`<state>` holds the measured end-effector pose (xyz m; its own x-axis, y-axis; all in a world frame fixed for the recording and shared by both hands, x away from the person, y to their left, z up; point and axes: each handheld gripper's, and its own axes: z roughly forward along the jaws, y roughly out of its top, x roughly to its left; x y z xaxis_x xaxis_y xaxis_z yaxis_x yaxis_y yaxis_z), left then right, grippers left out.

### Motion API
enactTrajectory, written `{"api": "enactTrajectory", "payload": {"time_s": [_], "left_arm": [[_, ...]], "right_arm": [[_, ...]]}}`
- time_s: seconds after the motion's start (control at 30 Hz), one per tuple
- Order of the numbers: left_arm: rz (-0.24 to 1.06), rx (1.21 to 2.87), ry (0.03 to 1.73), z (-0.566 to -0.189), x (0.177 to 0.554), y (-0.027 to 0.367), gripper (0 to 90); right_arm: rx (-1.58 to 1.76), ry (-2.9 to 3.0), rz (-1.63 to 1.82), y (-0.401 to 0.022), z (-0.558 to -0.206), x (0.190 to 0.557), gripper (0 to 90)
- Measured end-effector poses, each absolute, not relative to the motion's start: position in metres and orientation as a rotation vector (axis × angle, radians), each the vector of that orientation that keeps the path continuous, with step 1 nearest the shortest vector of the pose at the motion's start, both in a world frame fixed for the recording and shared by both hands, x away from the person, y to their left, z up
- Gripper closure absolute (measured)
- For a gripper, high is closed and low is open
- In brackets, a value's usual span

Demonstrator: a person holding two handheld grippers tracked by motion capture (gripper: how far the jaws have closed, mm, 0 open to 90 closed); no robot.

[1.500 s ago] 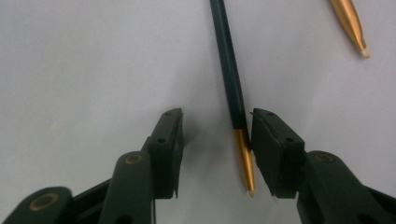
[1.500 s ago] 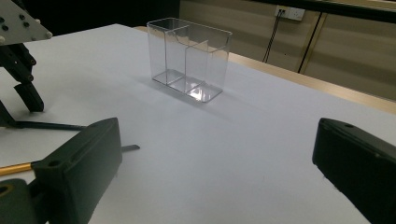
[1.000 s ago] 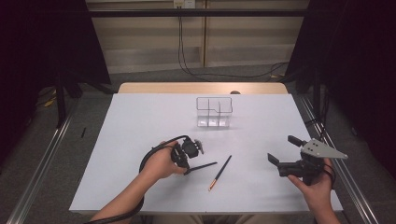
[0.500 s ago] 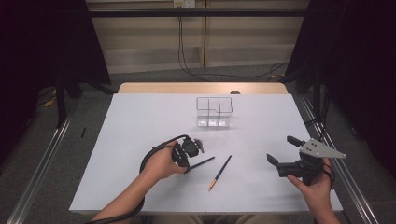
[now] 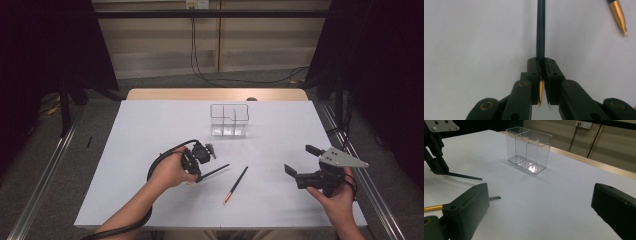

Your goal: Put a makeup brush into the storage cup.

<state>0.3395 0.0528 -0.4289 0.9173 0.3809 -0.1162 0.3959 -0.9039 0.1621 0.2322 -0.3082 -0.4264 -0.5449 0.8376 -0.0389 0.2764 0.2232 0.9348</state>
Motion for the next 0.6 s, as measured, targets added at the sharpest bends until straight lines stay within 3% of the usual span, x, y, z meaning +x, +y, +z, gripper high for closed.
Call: {"api": "enactTrajectory", "payload": {"time_s": [0.6], "left_arm": [[-0.168, 2.848, 0.532, -0.414, 0.351, 0.048, 83.9]], "right_arm": [[1.013, 2.035, 1.334, -0.292, -0.426, 0.252, 0.8]]}}
